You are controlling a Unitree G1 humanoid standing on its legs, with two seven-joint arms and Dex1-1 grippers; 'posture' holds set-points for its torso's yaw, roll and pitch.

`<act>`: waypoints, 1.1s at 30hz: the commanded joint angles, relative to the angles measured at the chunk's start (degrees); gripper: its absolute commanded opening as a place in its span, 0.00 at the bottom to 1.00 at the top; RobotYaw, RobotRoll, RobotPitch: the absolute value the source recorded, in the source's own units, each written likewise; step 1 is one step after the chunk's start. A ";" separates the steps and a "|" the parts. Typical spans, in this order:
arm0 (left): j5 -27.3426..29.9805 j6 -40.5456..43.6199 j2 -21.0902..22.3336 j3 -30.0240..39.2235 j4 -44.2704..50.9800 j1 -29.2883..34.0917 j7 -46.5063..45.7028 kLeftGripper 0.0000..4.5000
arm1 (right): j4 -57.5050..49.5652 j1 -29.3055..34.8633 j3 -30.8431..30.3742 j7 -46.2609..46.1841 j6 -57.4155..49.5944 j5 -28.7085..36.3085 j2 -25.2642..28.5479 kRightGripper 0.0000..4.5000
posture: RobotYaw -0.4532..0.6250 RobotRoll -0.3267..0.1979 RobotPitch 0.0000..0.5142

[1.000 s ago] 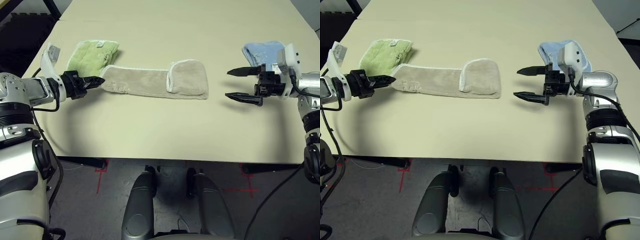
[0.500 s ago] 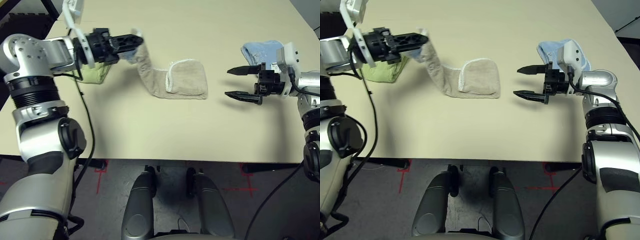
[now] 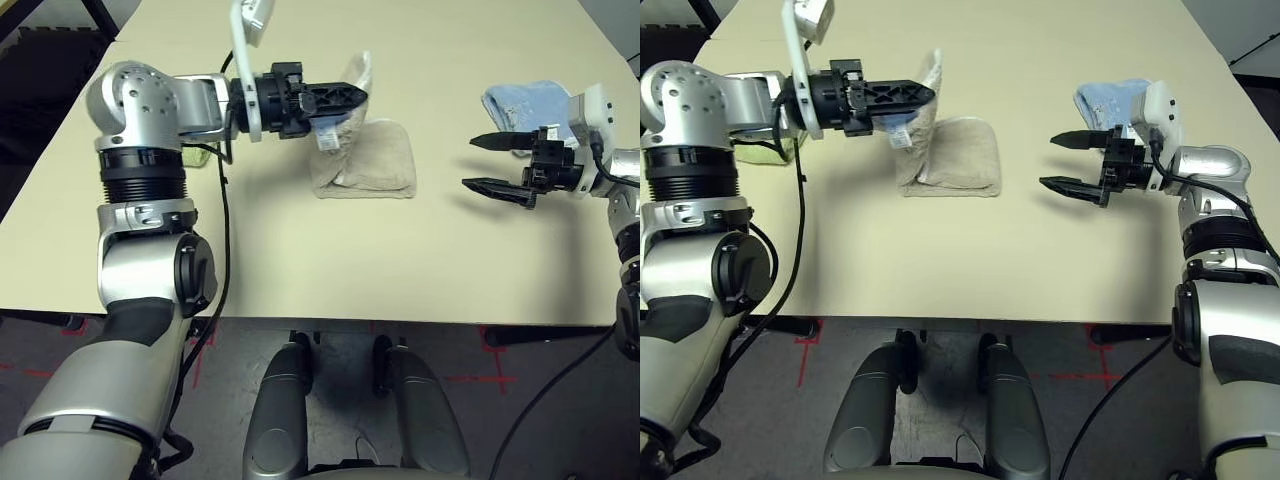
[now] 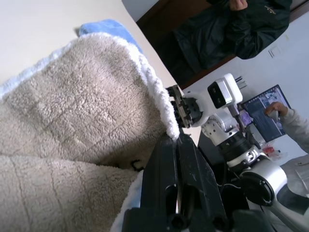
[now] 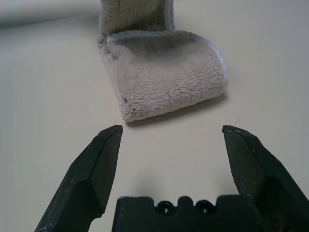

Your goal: Fold the towel and set it aside.

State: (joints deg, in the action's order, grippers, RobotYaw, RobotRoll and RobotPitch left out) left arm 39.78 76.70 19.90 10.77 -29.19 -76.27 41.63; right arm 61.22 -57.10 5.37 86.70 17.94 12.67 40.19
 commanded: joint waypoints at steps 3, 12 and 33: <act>-4.76 -6.96 -0.87 -7.09 -5.75 -1.23 4.97 0.01 | -0.35 0.46 0.86 0.38 0.05 0.18 0.49 1.00 | 0.45 0.62 0.51; -14.12 -19.98 -5.04 -16.77 -18.10 -3.12 14.58 0.01 | -1.02 0.69 0.82 0.43 0.12 0.14 0.72 1.00 | 0.43 0.62 0.51; -29.54 -40.09 -13.86 -16.84 -38.99 -8.77 12.77 0.51 | -2.64 1.13 0.92 0.06 -0.23 0.27 1.20 1.00 | 0.41 0.62 0.52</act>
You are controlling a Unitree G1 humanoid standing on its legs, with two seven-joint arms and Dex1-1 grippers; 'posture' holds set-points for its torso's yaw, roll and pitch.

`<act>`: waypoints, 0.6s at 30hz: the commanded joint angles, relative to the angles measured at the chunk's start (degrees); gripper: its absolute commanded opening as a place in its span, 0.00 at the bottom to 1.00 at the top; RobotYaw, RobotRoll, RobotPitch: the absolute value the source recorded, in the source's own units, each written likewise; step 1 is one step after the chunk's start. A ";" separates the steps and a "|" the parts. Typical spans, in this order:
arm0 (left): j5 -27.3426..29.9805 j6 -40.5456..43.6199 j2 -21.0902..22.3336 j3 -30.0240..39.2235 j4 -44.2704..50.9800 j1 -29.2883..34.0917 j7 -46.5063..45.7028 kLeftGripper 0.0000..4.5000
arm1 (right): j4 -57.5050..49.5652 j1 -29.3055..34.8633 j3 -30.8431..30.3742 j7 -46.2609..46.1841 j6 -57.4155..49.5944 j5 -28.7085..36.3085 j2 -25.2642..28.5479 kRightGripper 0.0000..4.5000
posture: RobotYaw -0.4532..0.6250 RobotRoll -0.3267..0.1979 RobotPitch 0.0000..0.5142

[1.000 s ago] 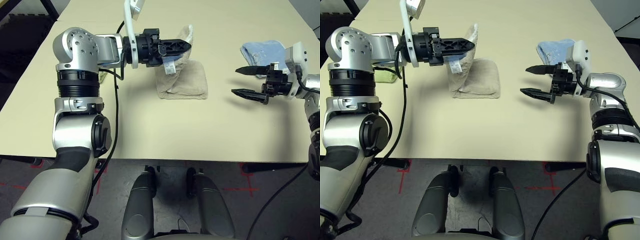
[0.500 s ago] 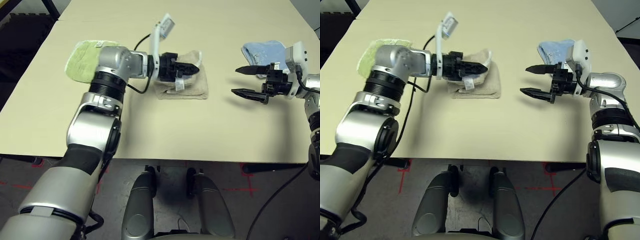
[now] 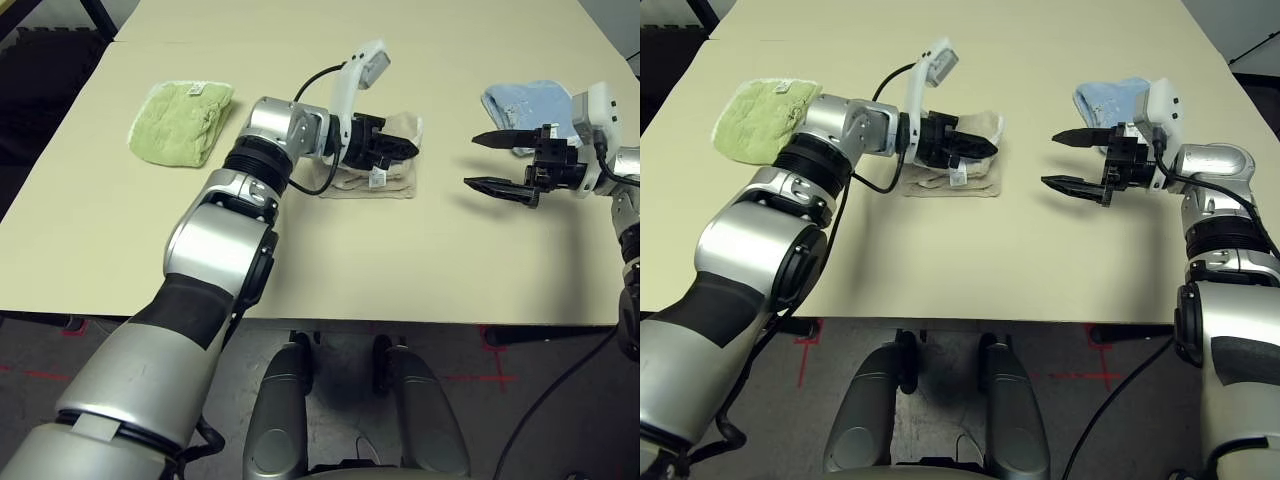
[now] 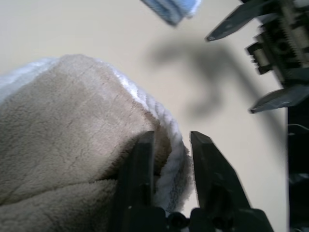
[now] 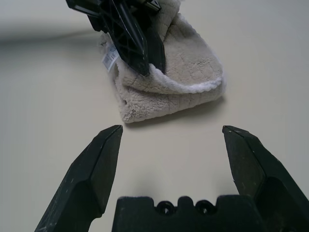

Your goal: Fold the towel and set it aside.

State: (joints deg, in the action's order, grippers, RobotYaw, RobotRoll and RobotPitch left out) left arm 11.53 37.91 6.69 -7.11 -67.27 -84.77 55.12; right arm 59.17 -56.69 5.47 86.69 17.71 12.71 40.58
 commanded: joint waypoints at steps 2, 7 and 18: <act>-1.09 -0.90 -0.51 1.92 -0.60 -0.92 0.11 0.68 | -0.43 0.70 0.83 0.05 0.06 0.16 0.89 1.00 | 0.42 0.62 0.52; 0.83 1.81 0.63 5.05 1.85 -4.38 3.13 0.99 | 0.50 0.02 0.65 -0.39 0.30 -0.27 0.85 1.00 | 0.43 0.62 0.51; 2.02 4.15 12.97 1.98 22.60 -0.95 21.22 0.99 | 1.44 -0.96 0.54 -0.68 0.48 -0.43 0.37 1.00 | 0.45 0.62 0.51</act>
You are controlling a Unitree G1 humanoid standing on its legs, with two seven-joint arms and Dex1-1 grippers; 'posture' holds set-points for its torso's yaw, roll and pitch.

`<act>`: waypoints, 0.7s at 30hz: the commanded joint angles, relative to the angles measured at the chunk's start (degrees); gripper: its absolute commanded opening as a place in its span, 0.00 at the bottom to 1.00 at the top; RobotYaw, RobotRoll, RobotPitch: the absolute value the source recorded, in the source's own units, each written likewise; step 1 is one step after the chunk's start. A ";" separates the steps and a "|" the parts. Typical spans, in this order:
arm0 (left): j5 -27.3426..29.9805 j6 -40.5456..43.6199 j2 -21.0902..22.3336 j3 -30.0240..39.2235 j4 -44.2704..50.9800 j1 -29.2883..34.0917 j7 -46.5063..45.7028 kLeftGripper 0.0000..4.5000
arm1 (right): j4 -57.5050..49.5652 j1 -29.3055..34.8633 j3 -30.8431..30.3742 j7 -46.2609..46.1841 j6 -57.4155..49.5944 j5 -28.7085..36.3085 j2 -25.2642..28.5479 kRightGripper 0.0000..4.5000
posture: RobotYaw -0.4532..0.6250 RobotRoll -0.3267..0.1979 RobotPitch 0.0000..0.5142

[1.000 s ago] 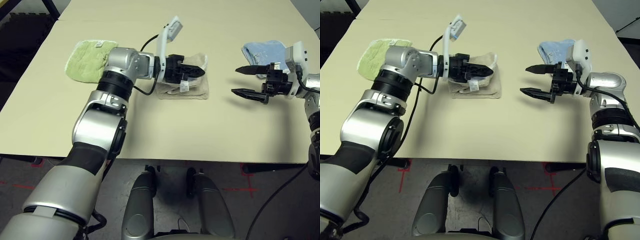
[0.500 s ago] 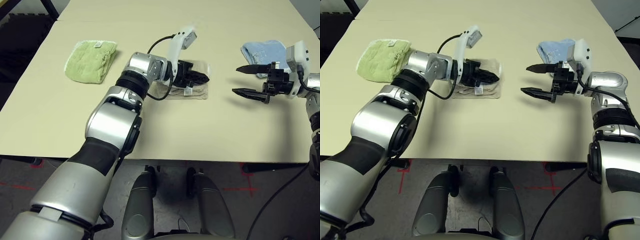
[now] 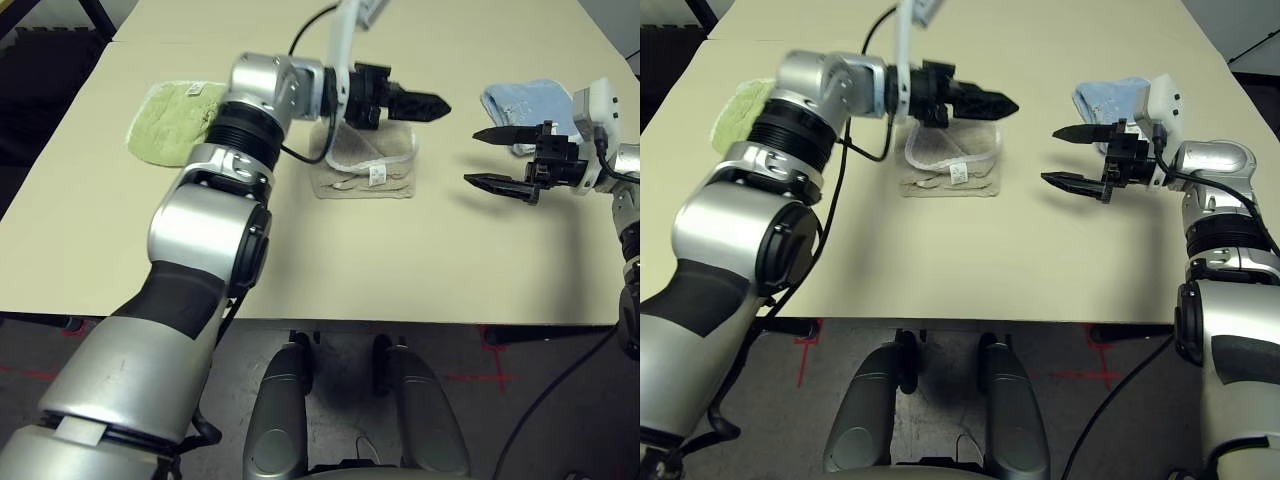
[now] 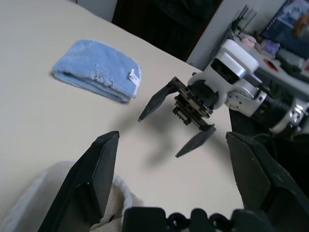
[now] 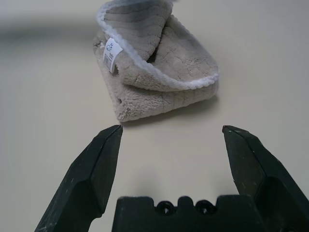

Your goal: Fold the towel and set it aside.

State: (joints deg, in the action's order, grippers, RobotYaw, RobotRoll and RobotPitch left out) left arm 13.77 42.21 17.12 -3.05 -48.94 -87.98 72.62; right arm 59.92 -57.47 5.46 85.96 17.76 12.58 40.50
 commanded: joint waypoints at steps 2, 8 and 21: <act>-2.01 -2.38 6.28 -3.95 6.65 4.50 5.48 0.99 | 0.63 -0.15 0.54 0.12 0.41 -0.25 0.40 1.00 | 0.45 0.62 0.51; -10.36 -18.01 19.27 -10.64 8.50 15.15 9.14 0.99 | 1.30 -0.87 0.51 -0.20 0.77 -0.53 0.41 1.00 | 0.46 0.62 0.51; -3.09 -32.86 15.86 -1.40 10.40 25.64 7.69 0.99 | 1.60 -1.57 0.52 -0.24 0.83 -0.82 0.79 1.00 | 0.46 0.62 0.51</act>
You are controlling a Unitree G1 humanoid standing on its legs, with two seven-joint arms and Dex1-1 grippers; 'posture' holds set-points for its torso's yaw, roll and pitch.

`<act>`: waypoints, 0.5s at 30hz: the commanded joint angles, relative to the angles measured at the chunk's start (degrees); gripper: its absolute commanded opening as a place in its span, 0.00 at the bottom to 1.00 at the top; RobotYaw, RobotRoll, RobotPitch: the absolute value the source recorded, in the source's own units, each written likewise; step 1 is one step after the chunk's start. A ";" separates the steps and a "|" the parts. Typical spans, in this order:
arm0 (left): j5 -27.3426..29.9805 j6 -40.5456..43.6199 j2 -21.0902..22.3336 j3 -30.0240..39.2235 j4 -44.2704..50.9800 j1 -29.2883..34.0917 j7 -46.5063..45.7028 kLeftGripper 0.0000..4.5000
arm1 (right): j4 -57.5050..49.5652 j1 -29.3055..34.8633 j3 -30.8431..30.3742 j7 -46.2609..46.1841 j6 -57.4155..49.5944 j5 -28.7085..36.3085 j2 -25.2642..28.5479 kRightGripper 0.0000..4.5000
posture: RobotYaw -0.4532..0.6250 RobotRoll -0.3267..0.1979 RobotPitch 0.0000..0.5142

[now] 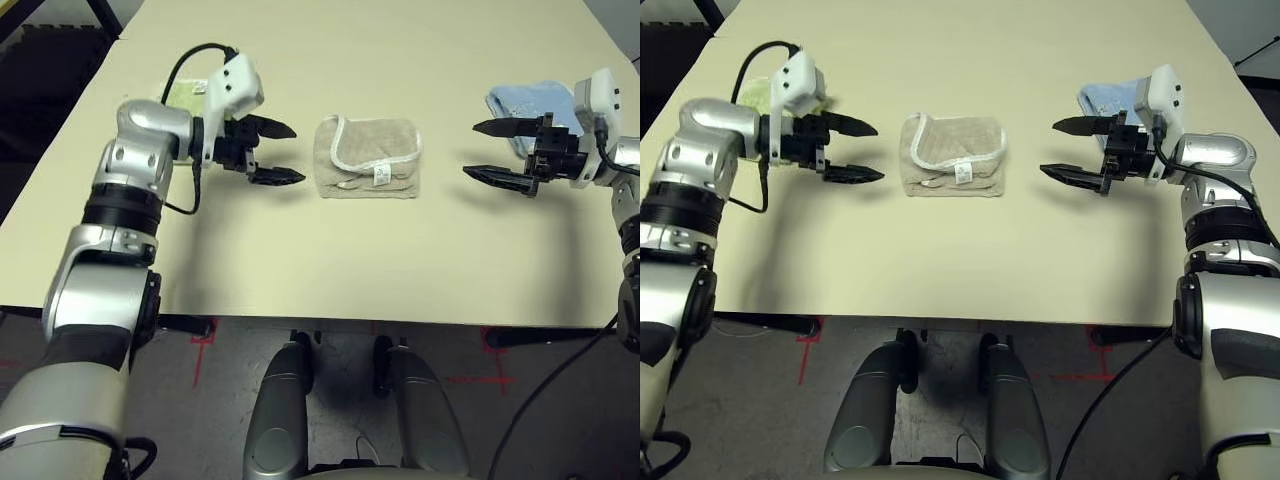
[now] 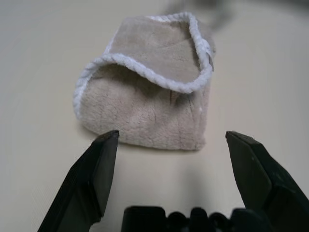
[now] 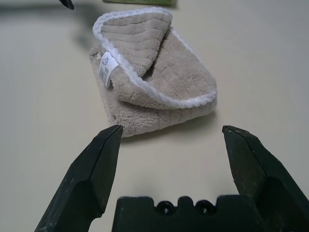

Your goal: Fold the towel and set it aside.

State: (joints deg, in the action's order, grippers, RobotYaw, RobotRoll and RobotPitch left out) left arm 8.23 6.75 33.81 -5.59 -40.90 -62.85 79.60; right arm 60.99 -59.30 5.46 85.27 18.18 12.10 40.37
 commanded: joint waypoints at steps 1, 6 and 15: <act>2.42 2.18 -1.23 1.30 2.09 0.31 0.23 0.96 | 0.53 0.25 0.53 0.46 0.40 -0.35 0.96 1.00 | 0.45 0.62 0.51; 0.60 -1.01 -2.30 -0.30 -0.91 0.17 1.45 0.61 | 0.53 0.08 0.52 0.34 0.40 -0.36 0.87 1.00 | 0.46 0.62 0.51; -1.85 -6.38 -5.29 -2.23 -6.97 -0.18 1.79 0.00 | -0.04 -0.11 0.61 0.49 0.27 -0.16 0.97 1.00 | 0.44 0.62 0.51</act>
State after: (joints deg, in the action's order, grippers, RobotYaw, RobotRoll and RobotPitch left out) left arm 7.36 1.31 28.94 -7.28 -46.71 -62.70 81.38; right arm 61.01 -59.33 5.46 85.28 18.20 12.06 40.46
